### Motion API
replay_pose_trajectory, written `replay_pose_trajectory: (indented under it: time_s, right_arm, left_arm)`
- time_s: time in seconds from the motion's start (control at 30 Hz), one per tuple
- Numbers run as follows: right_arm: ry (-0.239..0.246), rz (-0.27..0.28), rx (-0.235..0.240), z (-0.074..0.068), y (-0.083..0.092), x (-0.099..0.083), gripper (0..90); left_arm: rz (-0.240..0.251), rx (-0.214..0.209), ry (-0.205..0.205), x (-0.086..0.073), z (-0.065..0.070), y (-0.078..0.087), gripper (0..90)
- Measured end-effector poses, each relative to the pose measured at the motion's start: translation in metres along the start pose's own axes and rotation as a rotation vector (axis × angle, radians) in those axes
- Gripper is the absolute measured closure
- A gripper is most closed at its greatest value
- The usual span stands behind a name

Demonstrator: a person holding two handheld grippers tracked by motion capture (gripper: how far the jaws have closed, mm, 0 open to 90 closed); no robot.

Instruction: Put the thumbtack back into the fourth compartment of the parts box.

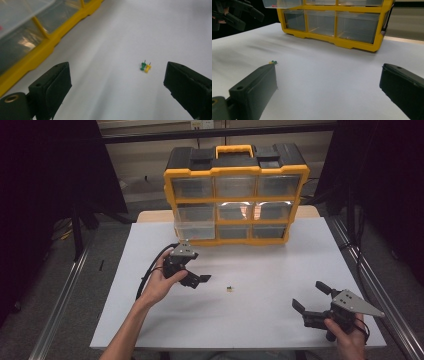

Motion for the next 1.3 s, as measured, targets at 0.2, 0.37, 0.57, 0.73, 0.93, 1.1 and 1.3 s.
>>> replay_pose_trajectory:
  time_s: [0.2, 0.37, 0.57, 0.73, 0.93, 1.1, 1.3]
  right_arm:
    - [-0.001, 0.002, -0.005, 0.001, 0.000, 0.000, 0.8]
    - [0.002, 0.000, -0.002, 0.000, -0.001, 0.000, 0.8]
    - [0.001, -0.001, -0.002, 0.000, -0.001, 0.000, 0.9]
    - [0.005, -0.003, -0.001, 0.001, -0.001, -0.001, 0.8]
    - [0.004, -0.005, 0.004, 0.000, -0.001, -0.001, 0.8]
    - [0.004, -0.005, 0.005, 0.000, -0.001, -0.001, 0.8]
    - [-0.003, -0.005, 0.000, 0.000, 0.000, -0.001, 0.8]
  left_arm:
    - [-0.024, -0.061, 0.003, -0.006, 0.007, -0.011, 7.2]
    - [-0.049, -0.104, -0.009, -0.010, 0.012, -0.018, 8.6]
    - [-0.087, -0.143, -0.006, -0.013, 0.016, -0.027, 7.0]
    - [-0.117, -0.131, -0.006, -0.017, 0.014, -0.033, 7.0]
    - [-0.124, -0.151, 0.001, -0.016, 0.013, -0.043, 6.8]
    - [-0.148, -0.190, -0.008, -0.014, 0.017, -0.047, 6.4]
    - [-0.179, -0.200, -0.017, -0.016, 0.018, -0.053, 9.7]
Point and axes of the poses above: each handheld gripper's, and its own axes: y roughly backward along the jaws, x roughly out of its top, z roughly to its right, the point moved 10 cm from there along -y, roughly forward along the jaws, and after that the axes turned 10 degrees about z, right-handed, at the moved point
